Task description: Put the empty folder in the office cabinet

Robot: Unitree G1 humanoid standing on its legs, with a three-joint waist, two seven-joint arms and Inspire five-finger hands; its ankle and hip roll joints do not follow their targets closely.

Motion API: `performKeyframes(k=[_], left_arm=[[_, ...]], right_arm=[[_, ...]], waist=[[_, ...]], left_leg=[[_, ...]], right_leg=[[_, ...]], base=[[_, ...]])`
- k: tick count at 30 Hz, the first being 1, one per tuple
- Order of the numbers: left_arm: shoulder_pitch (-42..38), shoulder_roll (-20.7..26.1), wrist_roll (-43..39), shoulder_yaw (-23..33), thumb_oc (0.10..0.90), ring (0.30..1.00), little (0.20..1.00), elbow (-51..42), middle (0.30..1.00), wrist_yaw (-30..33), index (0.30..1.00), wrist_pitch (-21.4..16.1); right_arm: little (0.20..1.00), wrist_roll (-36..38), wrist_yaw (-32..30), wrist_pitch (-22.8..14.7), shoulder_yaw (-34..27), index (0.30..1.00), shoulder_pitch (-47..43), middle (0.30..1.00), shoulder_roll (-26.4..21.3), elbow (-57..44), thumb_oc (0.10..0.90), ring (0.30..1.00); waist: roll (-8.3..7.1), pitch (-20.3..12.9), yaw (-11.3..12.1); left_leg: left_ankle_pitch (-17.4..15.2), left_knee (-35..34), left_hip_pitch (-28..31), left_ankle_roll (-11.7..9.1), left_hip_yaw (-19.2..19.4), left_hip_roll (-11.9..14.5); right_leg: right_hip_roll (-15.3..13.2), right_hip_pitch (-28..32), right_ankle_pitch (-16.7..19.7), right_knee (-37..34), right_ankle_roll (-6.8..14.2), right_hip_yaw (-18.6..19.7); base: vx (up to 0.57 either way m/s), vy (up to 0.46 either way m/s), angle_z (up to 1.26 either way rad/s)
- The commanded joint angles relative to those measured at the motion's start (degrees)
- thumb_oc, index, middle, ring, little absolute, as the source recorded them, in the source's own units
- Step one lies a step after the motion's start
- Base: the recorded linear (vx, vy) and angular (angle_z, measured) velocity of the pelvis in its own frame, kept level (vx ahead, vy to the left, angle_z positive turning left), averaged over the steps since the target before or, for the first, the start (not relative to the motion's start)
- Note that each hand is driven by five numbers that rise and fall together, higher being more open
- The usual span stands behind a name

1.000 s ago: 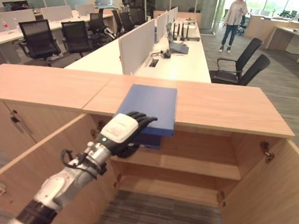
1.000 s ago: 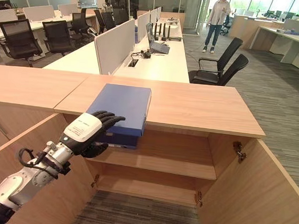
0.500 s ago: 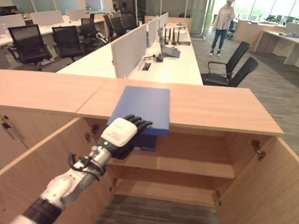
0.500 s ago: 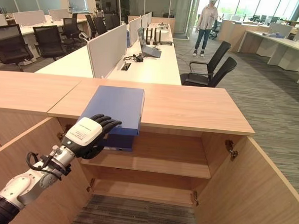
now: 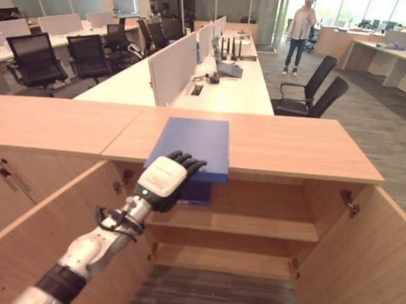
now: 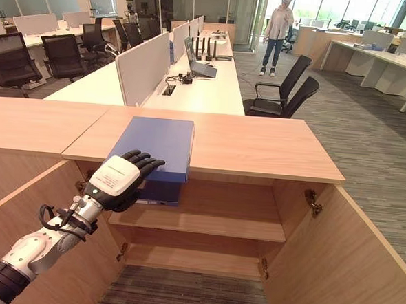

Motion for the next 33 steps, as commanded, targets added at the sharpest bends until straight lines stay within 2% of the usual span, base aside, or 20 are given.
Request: performKeyframes(k=[1,14,22,33], left_arm=[[-13.3,-1.4,0.4,3.3,0.8,0.9,0.9,-1.1,0.9,6.5,0.9,2.0],[-14.9,-1.1,0.9,2.5,0.8,0.9,0.9,-1.6,0.9,6.9,0.9,2.3],[-13.1,-2.0,-1.1,2.8,0.8,0.9,0.9,0.1,0.9,5.5,0.9,2.1],[-18.6,-1.3,0.6,-0.4,0.8,0.9,0.9,5.4,0.9,6.1,0.9,4.0]], right_arm=[[0.9,0.0,-0.4,-1.6,1.5,0.9,-3.9,0.9,1.7,3.5,0.8,0.9],[0.9,-0.2,-0.8,-1.6,1.7,0.9,-4.1,0.9,1.5,3.9,0.8,0.9],[0.9,-0.1,-0.6,-1.5,1.4,0.9,-3.8,0.9,1.6,3.8,0.8,0.9],[0.9,-0.3,-0.5,-1.5,2.0,0.9,-3.8,0.9,1.1,3.6,0.8,0.9]], waist=[[-1.66,-0.8,-0.2],[-1.63,-1.0,-0.3],[-1.69,-1.0,-0.5],[-1.47,-1.1,-1.2]], left_leg=[[-5.3,-0.2,1.2,-4.1,-1.4,2.3],[-5.4,-0.2,1.2,-4.0,-1.4,2.1],[-5.5,-0.2,1.4,-3.9,-1.3,2.1],[-5.6,-0.2,1.8,-3.8,-0.9,2.0]], right_leg=[[-2.8,1.2,-0.8,0.3,5.6,-1.9],[-2.7,1.2,-0.8,0.3,5.6,-1.8],[-2.8,1.1,-0.7,0.3,5.6,-1.6],[-2.7,1.1,-0.8,0.3,5.6,-1.1]], base=[[0.0,0.0,0.0],[0.0,0.0,0.0],[0.0,0.0,0.0],[0.0,0.0,0.0]])
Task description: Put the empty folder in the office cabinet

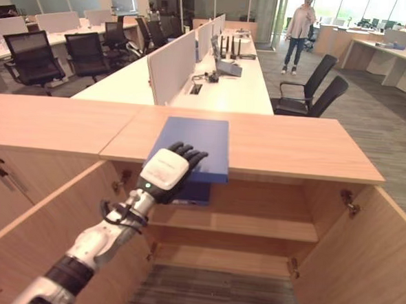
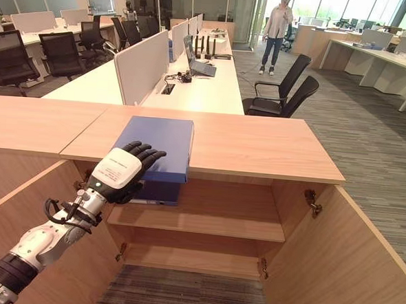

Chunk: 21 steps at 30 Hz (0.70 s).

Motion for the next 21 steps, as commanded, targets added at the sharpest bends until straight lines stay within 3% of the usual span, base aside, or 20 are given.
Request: performKeyframes(k=[1,21], left_arm=[[-14.1,0.4,-0.7,0.6,0.8,0.9,0.9,1.8,0.9,4.0,0.9,2.3],[-12.1,-0.7,-2.4,0.7,0.8,0.9,0.9,2.7,0.9,2.6,0.9,1.9]], right_arm=[[0.9,-0.3,-0.4,-1.1,2.0,0.9,-3.9,0.9,0.9,3.6,0.8,0.9],[0.9,-0.1,-0.3,-1.1,1.7,0.9,-3.6,0.9,0.9,3.4,0.8,0.9]], waist=[[-1.24,-1.2,-1.0],[-1.28,-1.2,-1.1]], left_leg=[[-5.5,-0.3,1.7,-4.0,-1.0,2.0],[-5.5,-0.3,1.9,-3.8,-0.9,1.9]], right_leg=[[-2.6,1.2,-0.6,0.3,5.3,-1.4],[-2.6,1.2,-0.6,0.3,5.3,-1.4]], base=[[0.0,0.0,0.0],[0.0,0.0,-0.01]])
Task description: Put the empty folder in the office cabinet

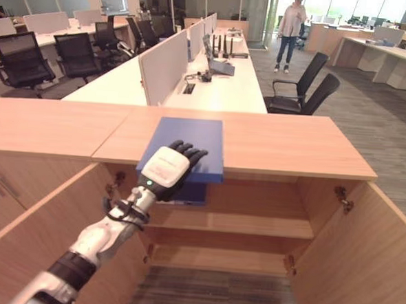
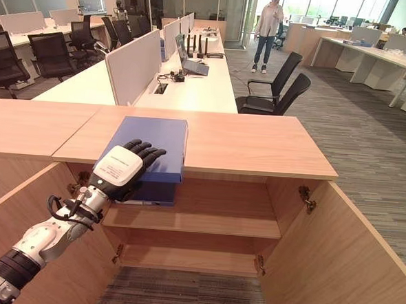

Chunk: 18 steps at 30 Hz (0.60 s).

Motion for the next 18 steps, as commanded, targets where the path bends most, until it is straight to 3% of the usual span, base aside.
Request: performKeyframes(k=[1,18], left_arm=[[-10.6,-0.6,-2.3,2.4,0.8,0.9,0.9,0.6,0.9,2.7,0.9,1.0],[-12.5,-0.6,-1.3,-0.2,0.8,0.9,0.9,6.8,0.9,2.7,0.9,2.6]], right_arm=[[0.9,-0.1,-0.3,-1.1,1.7,0.9,-3.3,0.9,0.8,3.5,0.8,0.9],[0.9,-0.5,-0.4,-1.1,2.2,0.9,-3.2,0.9,0.4,3.4,0.8,0.9]], waist=[[-1.34,-1.3,0.1],[-1.33,-1.2,-0.4]], left_leg=[[-5.5,-0.3,1.8,-3.9,-1.7,1.8],[-5.4,-0.3,1.9,-3.9,-1.2,1.9]], right_leg=[[-2.7,1.4,-0.6,0.3,5.3,-2.0],[-2.6,1.4,-0.6,0.3,5.3,-1.8]], base=[[0.0,0.0,0.0],[0.0,0.0,0.0]])
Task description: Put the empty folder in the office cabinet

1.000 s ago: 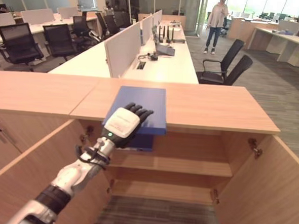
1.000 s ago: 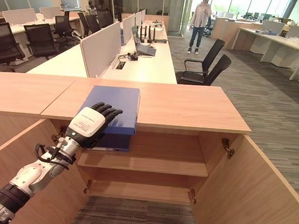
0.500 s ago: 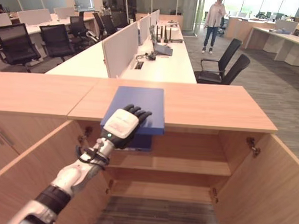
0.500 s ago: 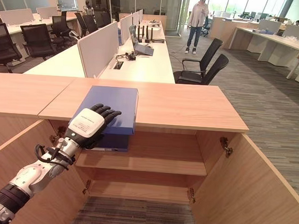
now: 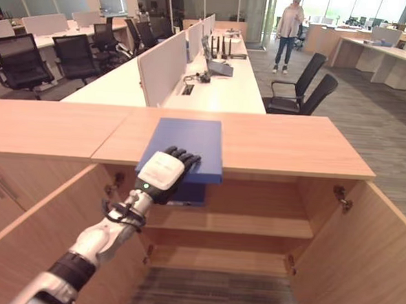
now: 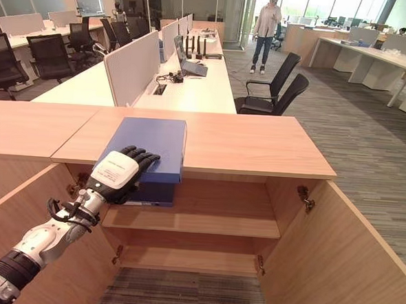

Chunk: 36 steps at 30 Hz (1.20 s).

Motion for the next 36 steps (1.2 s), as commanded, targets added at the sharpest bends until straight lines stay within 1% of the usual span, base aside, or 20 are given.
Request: performKeyframes(k=[1,11,19,20,21,22,28,31,36], left_arm=[[-12.4,-0.7,-1.1,0.9,0.8,0.9,0.9,3.5,0.9,2.6,0.9,1.8],[-13.3,-0.8,0.3,-0.5,0.8,0.9,0.9,7.0,0.9,2.3,0.9,3.1],[-14.0,-0.5,2.3,-1.7,0.8,0.9,0.9,9.1,0.9,3.3,0.9,4.1],[-14.0,-0.5,2.3,-1.7,0.772,0.858,0.858,9.1,0.858,3.3,0.858,4.1],[-13.9,-0.6,2.4,-1.7,0.696,0.745,0.745,9.5,0.745,3.4,0.745,4.4],[-14.1,-0.9,2.3,-1.6,0.4,0.3,0.3,10.1,0.3,3.8,0.3,4.7],[-13.7,-1.5,2.8,-1.9,0.4,0.3,0.3,12.5,0.3,4.4,0.3,5.7],[-13.5,-1.6,3.7,-3.0,0.4,0.3,0.3,15.8,0.3,4.6,0.3,6.3],[-13.8,-1.7,3.8,-3.8,0.4,0.3,0.3,18.4,0.3,4.9,0.3,7.0]], right_arm=[[0.9,-0.4,-0.4,-1.1,2.1,0.9,-3.2,0.9,0.4,3.3,0.8,0.9],[0.9,-0.2,-0.5,-1.1,2.1,0.9,-3.0,0.9,0.5,3.4,0.8,0.9],[0.9,-0.3,-0.6,-1.2,2.1,0.9,-2.9,0.9,0.4,3.2,0.8,0.9],[0.9,-0.3,-0.6,-1.2,2.1,0.9,-2.9,0.9,0.4,3.2,0.8,0.9],[0.9,-0.3,-0.7,-1.2,2.1,0.9,-2.9,0.9,0.4,3.2,0.8,0.9],[0.9,-0.3,-0.7,-1.2,2.2,0.9,-2.9,0.9,0.5,3.2,0.8,0.9],[0.9,-0.1,-0.9,-1.3,2.3,0.9,-3.0,0.9,0.6,3.3,0.8,0.9],[0.9,0.1,-1.0,-1.4,2.2,0.9,-2.9,0.9,0.6,3.3,0.8,0.9],[0.9,0.4,-1.1,-1.4,1.9,0.9,-2.9,0.9,0.5,3.3,0.8,0.9]], waist=[[-1.45,-1.2,-0.5],[-1.35,-1.1,-0.8],[-1.34,-1.2,-1.0],[-1.34,-1.2,-1.0],[-1.36,-1.3,-1.1],[-1.38,-1.2,-1.1],[-1.41,-1.2,-1.2],[-1.39,-1.2,-1.3],[-1.31,-1.2,-1.3]], left_leg=[[-5.4,-0.3,1.6,-3.8,-1.6,1.9],[-5.5,-0.3,1.9,-3.8,-1.4,1.7],[-5.5,-0.3,1.9,-3.7,-1.2,1.7],[-5.5,-0.3,1.9,-3.7,-1.2,1.7],[-5.6,-0.3,1.9,-3.8,-1.2,1.7],[-5.6,-0.3,1.9,-3.8,-1.1,1.6],[-5.6,-0.3,2.0,-3.7,-1.1,1.6],[-5.6,-0.3,2.1,-3.7,-1.0,1.6],[-5.7,-0.3,2.3,-3.6,-0.7,1.5]], right_leg=[[-2.6,1.2,-0.6,0.3,5.3,-2.0],[-2.5,1.3,-0.7,0.3,5.3,-1.8],[-2.5,1.3,-0.7,0.3,5.4,-1.7],[-2.5,1.3,-0.7,0.3,5.4,-1.7],[-2.5,1.3,-0.6,0.3,5.4,-1.7],[-2.5,1.3,-0.6,0.3,5.4,-1.6],[-2.5,1.2,-0.7,0.3,5.3,-1.5],[-2.6,1.3,-0.7,0.3,5.3,-1.5],[-2.6,1.5,-0.7,0.3,5.4,-1.6]], base=[[0.0,0.0,0.0],[0.0,0.001,-0.02],[0.0,0.0,0.0],[0.0,0.0,0.0],[0.0,0.0,0.0],[0.0,0.0,0.0],[0.0,0.0,0.0],[0.0,0.0,0.0],[0.0,0.0,0.0]])
